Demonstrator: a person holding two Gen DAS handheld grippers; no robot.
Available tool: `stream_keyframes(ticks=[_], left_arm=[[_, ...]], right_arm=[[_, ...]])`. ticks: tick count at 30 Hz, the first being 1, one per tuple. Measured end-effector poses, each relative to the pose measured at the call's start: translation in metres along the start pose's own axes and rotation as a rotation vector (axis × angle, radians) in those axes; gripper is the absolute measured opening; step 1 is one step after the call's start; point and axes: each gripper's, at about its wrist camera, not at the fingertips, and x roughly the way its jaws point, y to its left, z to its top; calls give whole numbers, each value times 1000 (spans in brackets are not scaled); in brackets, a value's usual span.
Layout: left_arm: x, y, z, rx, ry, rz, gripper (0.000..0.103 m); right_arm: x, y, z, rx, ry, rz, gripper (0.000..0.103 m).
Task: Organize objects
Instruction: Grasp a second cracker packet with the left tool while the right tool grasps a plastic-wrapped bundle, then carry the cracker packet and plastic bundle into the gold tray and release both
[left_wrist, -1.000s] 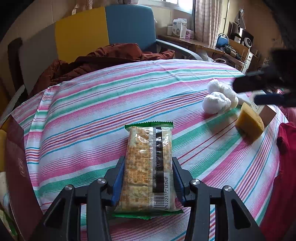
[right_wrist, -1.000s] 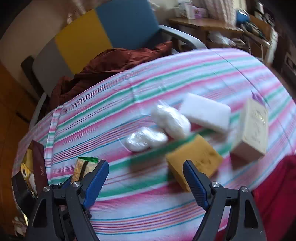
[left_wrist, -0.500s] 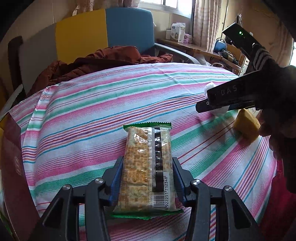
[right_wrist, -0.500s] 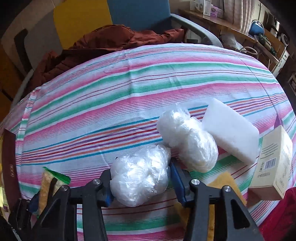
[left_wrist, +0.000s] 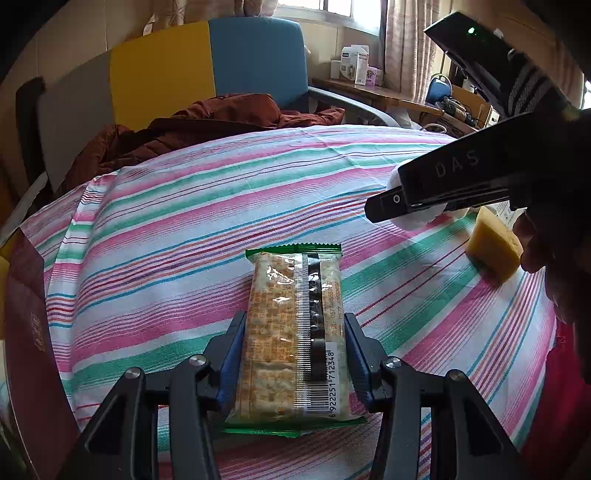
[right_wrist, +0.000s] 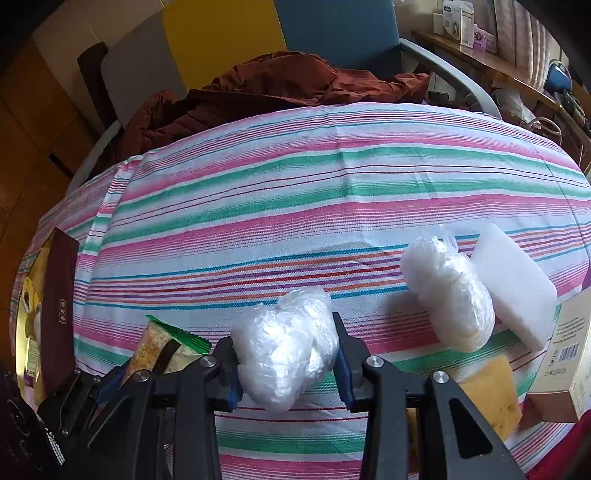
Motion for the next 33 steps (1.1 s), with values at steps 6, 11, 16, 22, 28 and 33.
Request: stream_keyframes(ticks=[6,11,16,22,28,33], left_arm=[[1,-1,1,2,0,4,50],[-1,0,1,-2,-1,6,46],[-9,4,1,-41,21,-15,45],[-36,9,-10,-88,43,-37,45],[-91,26,-12,-122,-28,-29,45],[-135,55,-16,-178,-93,-4,45]], right_arm=[[-1,1,4,-3,0,-2,38],[-1,7,4,-31,1,-17,38],[-4,13,2,-57,-8,-8,38],[-4,25,1,-95,-13,5,38],[-4,40,-8,-164,-4,-2,38],[-2,60,-19,-229,8,-14,38]])
